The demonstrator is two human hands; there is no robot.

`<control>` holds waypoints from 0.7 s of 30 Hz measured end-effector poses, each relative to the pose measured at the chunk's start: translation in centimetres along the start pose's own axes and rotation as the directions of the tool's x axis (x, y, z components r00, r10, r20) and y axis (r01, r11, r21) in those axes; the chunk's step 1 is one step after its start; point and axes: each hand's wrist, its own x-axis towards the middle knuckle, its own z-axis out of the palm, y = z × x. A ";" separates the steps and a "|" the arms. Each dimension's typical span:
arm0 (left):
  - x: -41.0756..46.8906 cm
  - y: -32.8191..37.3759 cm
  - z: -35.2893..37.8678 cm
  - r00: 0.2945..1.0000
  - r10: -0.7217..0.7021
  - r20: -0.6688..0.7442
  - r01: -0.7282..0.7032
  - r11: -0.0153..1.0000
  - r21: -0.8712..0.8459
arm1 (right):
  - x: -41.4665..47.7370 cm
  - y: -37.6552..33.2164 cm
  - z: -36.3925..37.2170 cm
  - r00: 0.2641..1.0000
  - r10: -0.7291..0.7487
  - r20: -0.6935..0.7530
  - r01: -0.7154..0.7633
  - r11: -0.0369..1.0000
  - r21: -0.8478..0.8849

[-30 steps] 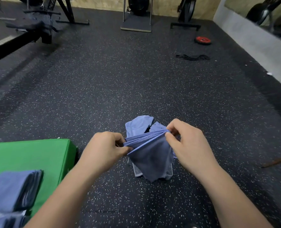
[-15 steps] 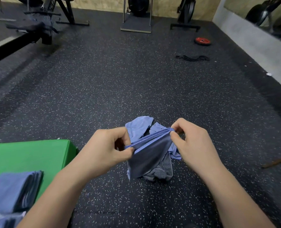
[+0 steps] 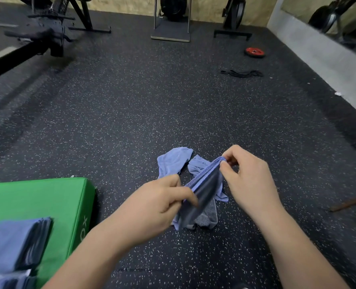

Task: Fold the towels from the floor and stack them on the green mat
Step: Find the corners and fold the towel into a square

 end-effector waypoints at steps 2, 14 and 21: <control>0.1 0.0 0.5 1.000 -0.024 -0.003 0.024 0.998 0.052 | 0.0 0.0 0.0 1.000 -0.003 0.002 0.003 1.000 -0.008; 0.2 -0.7 0.5 0.961 0.013 -0.278 0.033 0.987 0.160 | -0.1 -0.2 0.0 0.999 -0.010 0.046 0.009 1.000 0.023; 0.6 -1.9 0.4 0.862 -0.183 -0.473 0.197 0.980 -0.022 | -0.1 -0.1 -0.2 0.998 0.001 0.061 -0.006 0.996 0.085</control>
